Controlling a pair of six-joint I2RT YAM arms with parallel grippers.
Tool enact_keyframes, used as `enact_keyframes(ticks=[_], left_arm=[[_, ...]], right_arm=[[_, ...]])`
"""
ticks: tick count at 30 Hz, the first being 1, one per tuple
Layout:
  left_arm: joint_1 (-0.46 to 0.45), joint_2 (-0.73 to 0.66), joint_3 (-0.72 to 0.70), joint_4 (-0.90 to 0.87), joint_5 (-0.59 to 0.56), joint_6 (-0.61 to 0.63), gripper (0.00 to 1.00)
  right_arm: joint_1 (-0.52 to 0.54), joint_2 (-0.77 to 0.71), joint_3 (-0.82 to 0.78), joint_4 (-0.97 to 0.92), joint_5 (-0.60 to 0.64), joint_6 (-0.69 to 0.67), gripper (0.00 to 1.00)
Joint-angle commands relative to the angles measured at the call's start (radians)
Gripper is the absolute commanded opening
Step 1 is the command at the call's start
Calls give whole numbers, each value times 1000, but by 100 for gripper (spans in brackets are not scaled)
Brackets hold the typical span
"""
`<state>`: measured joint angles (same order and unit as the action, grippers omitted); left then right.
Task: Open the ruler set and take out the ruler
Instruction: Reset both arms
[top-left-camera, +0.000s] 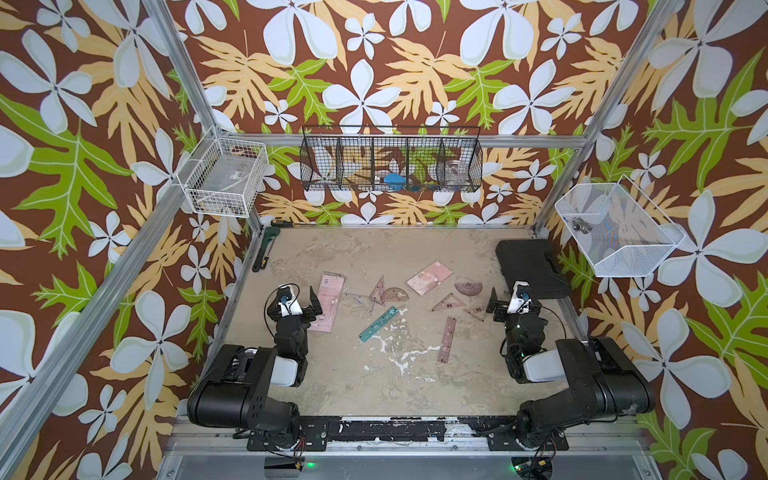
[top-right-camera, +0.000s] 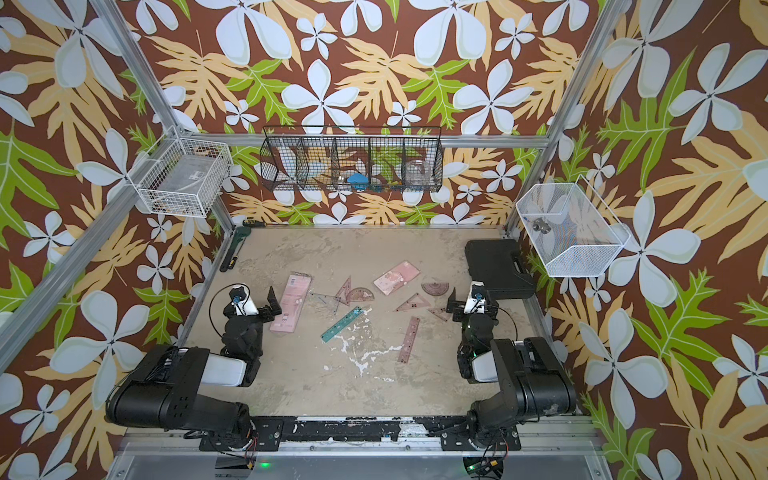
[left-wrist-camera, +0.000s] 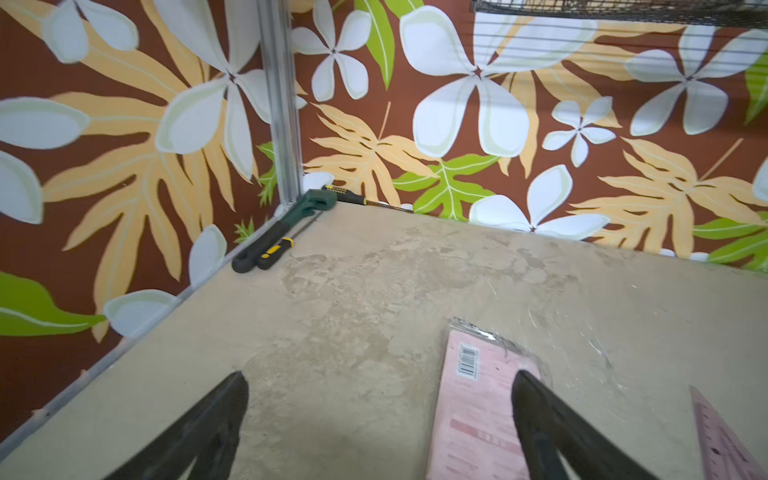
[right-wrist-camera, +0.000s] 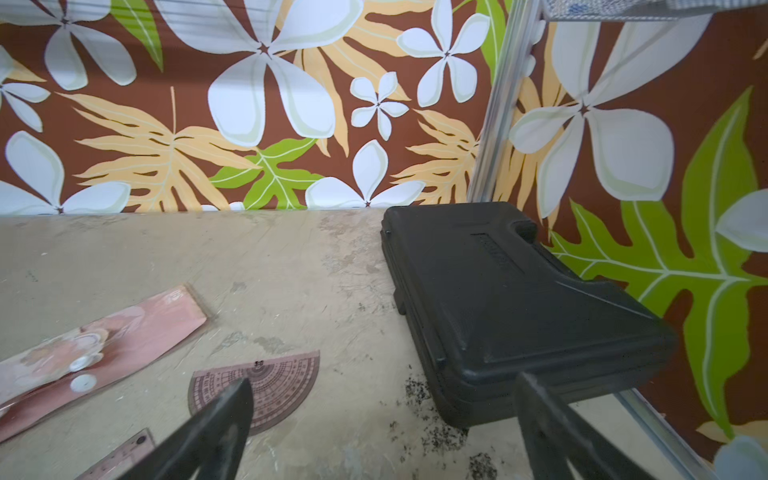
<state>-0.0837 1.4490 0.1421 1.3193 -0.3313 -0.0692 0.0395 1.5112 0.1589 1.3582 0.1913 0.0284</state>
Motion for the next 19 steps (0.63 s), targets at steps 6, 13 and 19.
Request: enact_keyframes(ticks=[6,13,19], left_arm=[[2,0,3,-15,43,-14,100],[2,5,13,-31,70,-4,100],[2,3,13,-32,69,-4,100]], right_arm=[[0,0,2,-6,-13,16,100],[8,1,4,-8,-6,10,100],[8,5,4,1,-5,8,100]])
